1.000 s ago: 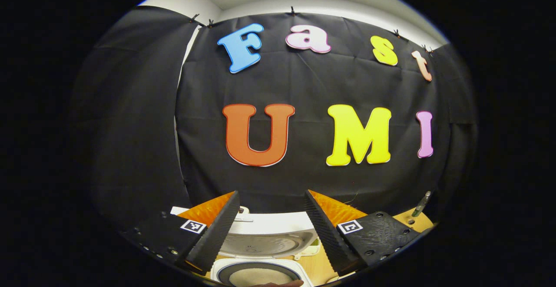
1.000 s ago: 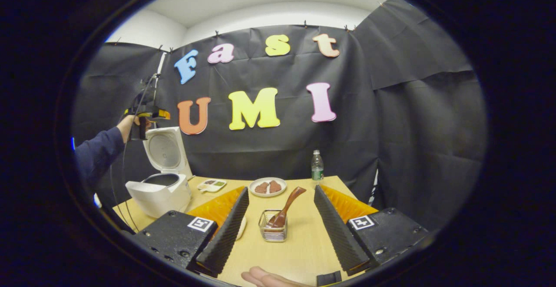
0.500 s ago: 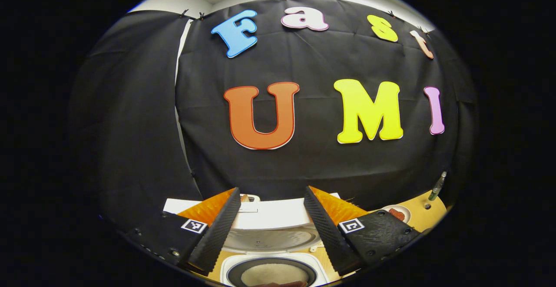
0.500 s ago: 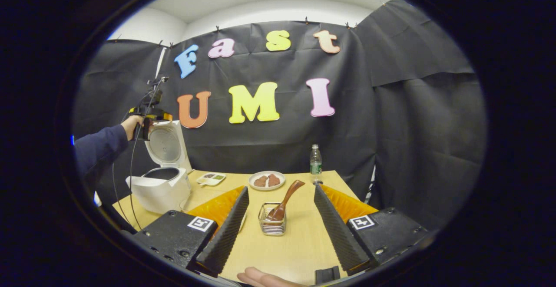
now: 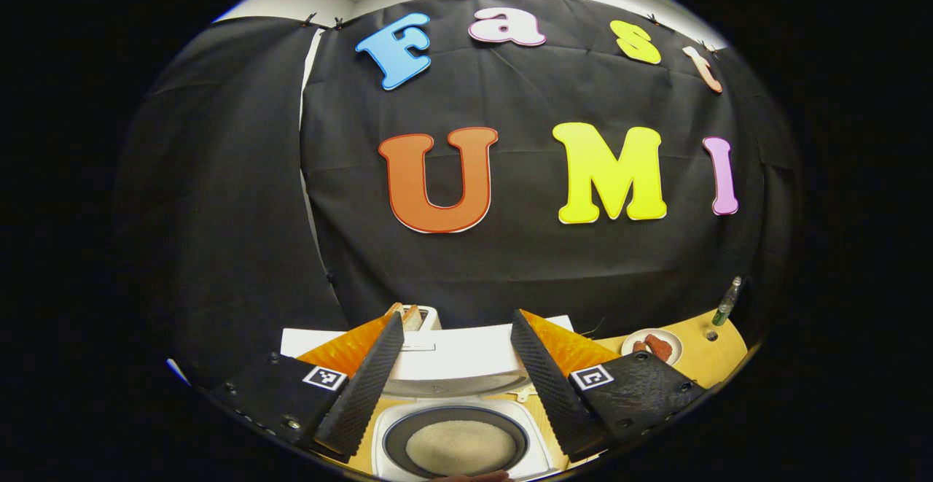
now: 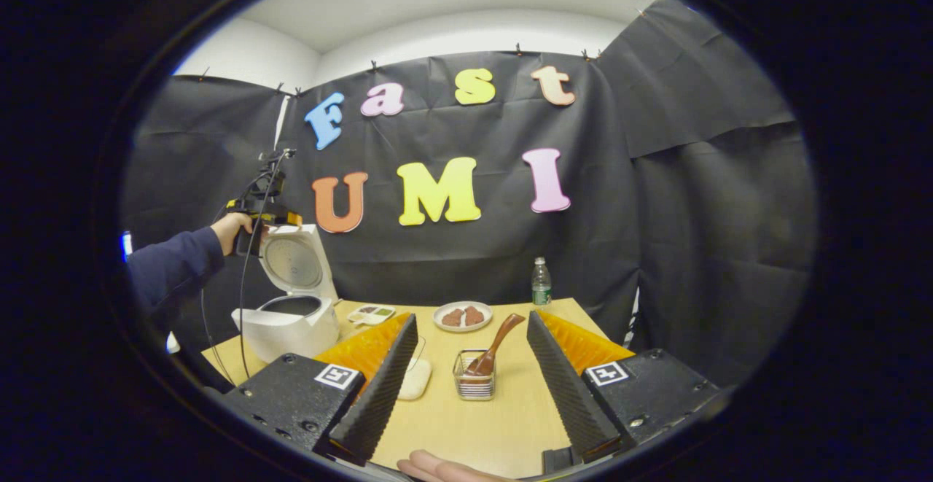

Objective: Close the left gripper, press the button to open the rice cooker; take a wooden spoon from the chopstick holder with the right hand, scoop a spoonful of rice and pour it into the rice cooker, then put the wooden spoon back into the chopstick holder.

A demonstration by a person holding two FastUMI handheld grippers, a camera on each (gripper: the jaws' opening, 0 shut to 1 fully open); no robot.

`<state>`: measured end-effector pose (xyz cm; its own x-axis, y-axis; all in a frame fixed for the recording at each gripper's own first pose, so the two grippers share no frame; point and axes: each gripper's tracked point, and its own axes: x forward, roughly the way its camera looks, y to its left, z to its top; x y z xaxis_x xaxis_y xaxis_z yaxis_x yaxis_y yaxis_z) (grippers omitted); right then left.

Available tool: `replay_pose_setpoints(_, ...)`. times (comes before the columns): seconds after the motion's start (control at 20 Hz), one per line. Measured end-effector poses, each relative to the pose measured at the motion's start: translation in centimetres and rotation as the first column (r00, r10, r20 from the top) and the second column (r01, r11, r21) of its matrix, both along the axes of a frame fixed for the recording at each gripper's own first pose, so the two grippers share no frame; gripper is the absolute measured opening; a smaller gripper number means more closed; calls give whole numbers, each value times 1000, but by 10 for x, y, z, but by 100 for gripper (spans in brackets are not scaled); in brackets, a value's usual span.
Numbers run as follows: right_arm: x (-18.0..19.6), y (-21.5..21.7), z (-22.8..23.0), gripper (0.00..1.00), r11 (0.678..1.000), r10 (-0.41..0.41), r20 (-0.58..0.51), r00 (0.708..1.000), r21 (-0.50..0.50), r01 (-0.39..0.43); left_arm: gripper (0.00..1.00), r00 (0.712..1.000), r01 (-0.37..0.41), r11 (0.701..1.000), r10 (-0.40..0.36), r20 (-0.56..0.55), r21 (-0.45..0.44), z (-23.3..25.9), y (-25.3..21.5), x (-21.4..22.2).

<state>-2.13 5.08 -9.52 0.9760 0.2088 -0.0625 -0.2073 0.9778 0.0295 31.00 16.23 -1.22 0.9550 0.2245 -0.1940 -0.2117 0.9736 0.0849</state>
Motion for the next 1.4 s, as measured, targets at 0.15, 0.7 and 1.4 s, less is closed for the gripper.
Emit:
replay_pose_setpoints(0.15, -7, 5, 5, 98, 1000, 8, 16, 1000, 12, -8, 96, 1000, 5, 1000, -5, -3, 9, -7, -5, -18)
replay_pose_setpoints(0.7, -18, 51, -2, 98, 997, 65, 43, 997, 30, -67, 98, 999, 33, 998, -33, -1, 45, -36, -17, -57)
replay_pose_setpoints(1.4, -27, 56, -10, 98, 996, 78, 25, 997, 39, -79, 99, 987, 38, 999, -32, -158, 39, -58, -23, -78)
